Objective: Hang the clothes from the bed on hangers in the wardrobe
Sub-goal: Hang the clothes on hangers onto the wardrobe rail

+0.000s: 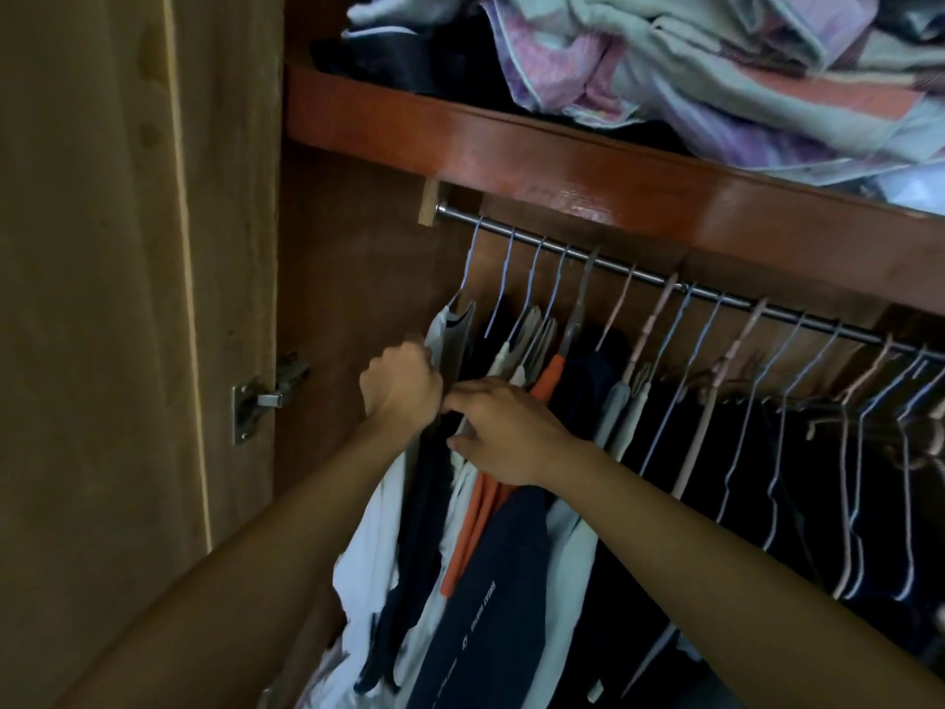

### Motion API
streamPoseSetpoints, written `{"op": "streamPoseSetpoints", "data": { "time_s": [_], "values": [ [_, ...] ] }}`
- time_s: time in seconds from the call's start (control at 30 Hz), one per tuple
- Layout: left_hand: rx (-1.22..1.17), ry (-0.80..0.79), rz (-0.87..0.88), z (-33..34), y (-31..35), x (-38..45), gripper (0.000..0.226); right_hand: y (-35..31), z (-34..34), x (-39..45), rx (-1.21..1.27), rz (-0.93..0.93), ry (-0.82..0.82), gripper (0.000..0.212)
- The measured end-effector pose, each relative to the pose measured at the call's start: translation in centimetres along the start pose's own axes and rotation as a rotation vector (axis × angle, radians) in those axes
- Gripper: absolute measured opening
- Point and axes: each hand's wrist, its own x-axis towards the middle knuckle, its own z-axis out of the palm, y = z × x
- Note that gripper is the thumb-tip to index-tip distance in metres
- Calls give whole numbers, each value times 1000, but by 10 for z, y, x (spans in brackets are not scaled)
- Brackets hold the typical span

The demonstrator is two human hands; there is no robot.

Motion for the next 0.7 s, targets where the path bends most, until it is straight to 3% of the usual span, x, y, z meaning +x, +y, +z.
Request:
{"op": "streamPoseSetpoints", "data": {
  "time_s": [0.2,0.4,0.57,0.7],
  "values": [
    [-9,-50,-12,2,-5,-5,20,-5,-7,-11,-27,36,-9,30],
    [13,-158,18,-21,-16,-15,28,1,-28,-22,-32,83,-83,44],
    [-12,-145,24,-55,-18,-48,57,-11,-51,-31,-48,120,-113,42],
    [-2,-153,54,-81,-26,-78,66,-37,-68,-43,-66,114,-128,44]
  ]
}}
